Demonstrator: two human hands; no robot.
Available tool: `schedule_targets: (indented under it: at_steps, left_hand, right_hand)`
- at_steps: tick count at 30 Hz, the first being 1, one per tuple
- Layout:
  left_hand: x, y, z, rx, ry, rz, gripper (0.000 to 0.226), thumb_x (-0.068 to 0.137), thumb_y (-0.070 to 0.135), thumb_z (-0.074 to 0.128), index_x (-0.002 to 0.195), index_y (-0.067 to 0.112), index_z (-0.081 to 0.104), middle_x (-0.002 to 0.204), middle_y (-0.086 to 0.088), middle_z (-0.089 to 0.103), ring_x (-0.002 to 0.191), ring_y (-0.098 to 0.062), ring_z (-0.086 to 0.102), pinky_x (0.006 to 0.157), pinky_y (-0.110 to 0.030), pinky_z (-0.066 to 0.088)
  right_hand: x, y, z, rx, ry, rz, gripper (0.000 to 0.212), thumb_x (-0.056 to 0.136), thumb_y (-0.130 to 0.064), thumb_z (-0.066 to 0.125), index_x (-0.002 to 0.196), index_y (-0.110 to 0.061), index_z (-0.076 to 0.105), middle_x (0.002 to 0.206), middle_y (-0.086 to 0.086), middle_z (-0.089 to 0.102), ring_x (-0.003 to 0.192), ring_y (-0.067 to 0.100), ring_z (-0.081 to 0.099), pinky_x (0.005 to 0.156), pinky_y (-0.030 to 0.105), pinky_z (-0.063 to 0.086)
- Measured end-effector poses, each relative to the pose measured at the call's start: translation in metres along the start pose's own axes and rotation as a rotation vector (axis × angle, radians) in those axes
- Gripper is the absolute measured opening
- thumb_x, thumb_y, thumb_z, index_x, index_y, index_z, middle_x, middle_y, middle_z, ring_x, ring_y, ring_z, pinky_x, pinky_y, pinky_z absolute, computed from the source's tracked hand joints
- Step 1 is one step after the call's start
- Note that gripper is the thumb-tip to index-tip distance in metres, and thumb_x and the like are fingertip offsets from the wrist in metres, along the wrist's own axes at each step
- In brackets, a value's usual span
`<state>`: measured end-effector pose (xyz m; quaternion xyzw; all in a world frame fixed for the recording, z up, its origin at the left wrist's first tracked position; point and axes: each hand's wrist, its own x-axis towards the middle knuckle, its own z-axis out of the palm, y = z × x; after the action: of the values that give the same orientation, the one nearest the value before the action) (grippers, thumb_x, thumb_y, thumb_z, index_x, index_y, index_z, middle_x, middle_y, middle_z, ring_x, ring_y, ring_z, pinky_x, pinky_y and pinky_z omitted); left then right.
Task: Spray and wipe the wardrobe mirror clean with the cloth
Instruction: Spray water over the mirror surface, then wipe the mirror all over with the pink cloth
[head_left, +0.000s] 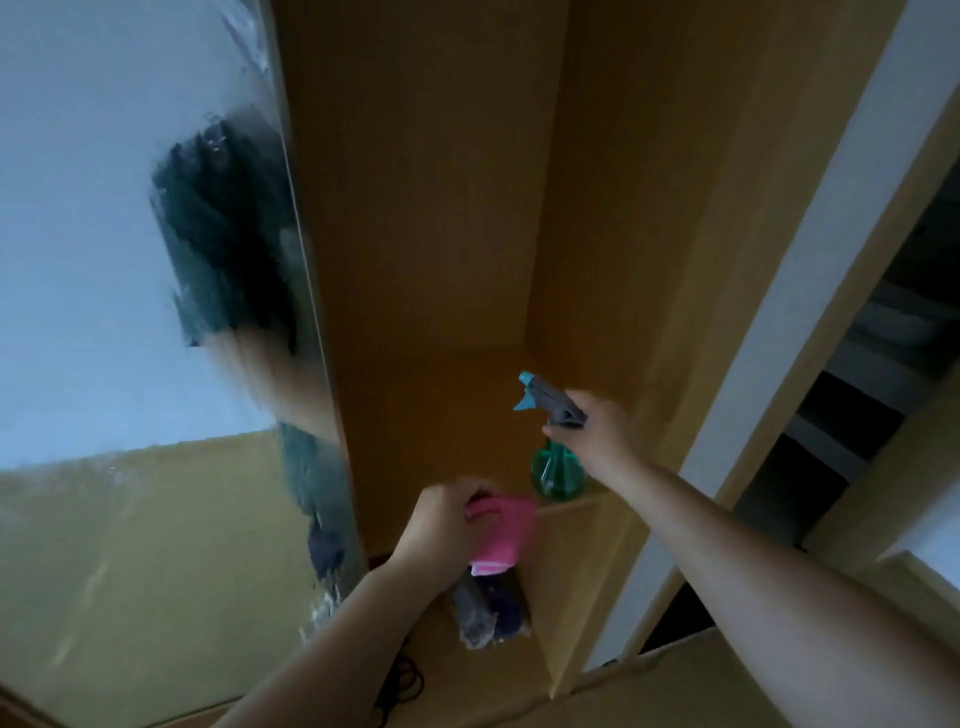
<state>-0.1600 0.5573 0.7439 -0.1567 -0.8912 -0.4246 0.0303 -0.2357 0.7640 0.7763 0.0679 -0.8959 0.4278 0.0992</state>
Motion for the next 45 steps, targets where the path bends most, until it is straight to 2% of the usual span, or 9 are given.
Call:
schedule_targets:
  at_steps: [5, 7, 13, 19, 26, 29, 36, 40, 45]
  left_hand:
    - [0.040, 0.005, 0.015, -0.020, 0.072, -0.165, 0.014, 0.092, 0.014, 0.058, 0.098, 0.026, 0.062, 0.081, 0.015, 0.059, 0.068, -0.002, 0.056, 0.053, -0.010, 0.037]
    - [0.048, 0.006, 0.020, -0.047, 0.116, -0.234, 0.018, 0.092, 0.015, 0.059, 0.095, 0.032, 0.059, 0.080, 0.015, 0.059, 0.064, -0.001, 0.055, 0.049, -0.009, 0.037]
    - [0.059, 0.001, 0.028, -0.011, 0.247, -0.413, 0.020, 0.090, 0.022, 0.061, 0.091, 0.042, 0.058, 0.088, 0.017, 0.060, 0.077, 0.000, 0.057, 0.054, -0.011, 0.041]
    - [0.060, -0.004, 0.023, -0.050, 0.339, -0.560, 0.020, 0.091, 0.018, 0.060, 0.097, 0.036, 0.060, 0.095, 0.013, 0.058, 0.082, -0.001, 0.055, 0.054, -0.010, 0.044]
    - [0.061, -0.006, 0.018, -0.097, 0.392, -0.590, 0.028, 0.090, 0.007, 0.056, 0.102, 0.032, 0.064, 0.101, 0.007, 0.062, 0.091, -0.012, 0.061, 0.060, -0.018, 0.053]
    - [0.060, -0.007, 0.020, -0.110, 0.402, -0.577, 0.026, 0.090, 0.016, 0.061, 0.090, 0.041, 0.061, 0.095, 0.013, 0.061, 0.084, -0.005, 0.060, 0.056, -0.012, 0.048]
    - [0.061, -0.010, 0.022, -0.087, 0.395, -0.579, 0.037, 0.089, 0.008, 0.060, 0.080, 0.044, 0.058, 0.089, 0.016, 0.060, 0.078, -0.002, 0.058, 0.049, -0.006, 0.042]
    - [0.062, -0.005, 0.021, -0.067, 0.387, -0.552, 0.032, 0.090, 0.011, 0.059, 0.087, 0.042, 0.058, 0.092, 0.013, 0.060, 0.083, -0.005, 0.058, 0.057, -0.014, 0.047]
    - [0.062, 0.016, 0.011, -0.007, 0.406, -0.486, 0.029, 0.090, 0.010, 0.059, 0.093, 0.039, 0.060, 0.090, 0.020, 0.057, 0.085, -0.003, 0.058, 0.063, -0.019, 0.052]
  right_hand:
    - [0.072, 0.026, 0.005, -0.027, -0.096, -0.098, 0.030, 0.084, -0.015, 0.073, 0.078, -0.034, 0.051, 0.074, -0.014, 0.055, 0.070, -0.002, 0.052, 0.058, 0.019, 0.036]
    - [0.095, 0.036, 0.011, 0.028, -0.123, -0.105, 0.029, 0.085, -0.012, 0.072, 0.091, -0.034, 0.055, 0.082, -0.017, 0.058, 0.075, -0.006, 0.053, 0.060, 0.014, 0.037]
    - [0.149, 0.052, 0.040, 0.072, -0.198, -0.065, 0.022, 0.087, -0.009, 0.069, 0.105, -0.020, 0.061, 0.093, 0.001, 0.065, 0.088, 0.020, 0.063, 0.079, 0.039, 0.054]
    - [0.171, 0.056, 0.065, 0.078, -0.256, -0.093, 0.021, 0.090, -0.007, 0.065, 0.110, -0.010, 0.062, 0.090, 0.002, 0.062, 0.085, 0.020, 0.061, 0.059, 0.020, 0.043]
    - [0.178, 0.059, 0.077, 0.080, -0.259, -0.083, 0.028, 0.091, -0.005, 0.064, 0.119, -0.006, 0.061, 0.100, 0.009, 0.065, 0.090, 0.024, 0.062, 0.059, 0.022, 0.041]
    - [0.181, 0.059, 0.079, 0.073, -0.254, -0.073, 0.031, 0.090, -0.006, 0.066, 0.120, -0.004, 0.060, 0.104, 0.015, 0.066, 0.094, 0.029, 0.063, 0.068, 0.029, 0.044]
    - [0.180, 0.067, 0.083, 0.075, -0.248, -0.067, 0.029, 0.088, -0.008, 0.068, 0.116, -0.006, 0.060, 0.091, 0.004, 0.060, 0.091, 0.028, 0.064, 0.063, 0.028, 0.044]
    - [0.179, 0.064, 0.076, 0.073, -0.250, -0.096, 0.048, 0.086, -0.017, 0.073, 0.129, -0.009, 0.054, 0.110, 0.007, 0.063, 0.102, 0.026, 0.063, 0.071, 0.027, 0.045]
    - [0.165, 0.042, 0.043, 0.047, -0.093, -0.169, 0.064, 0.089, -0.029, 0.069, 0.144, -0.018, 0.041, 0.144, 0.005, 0.041, 0.126, 0.024, 0.048, 0.088, 0.024, 0.040]
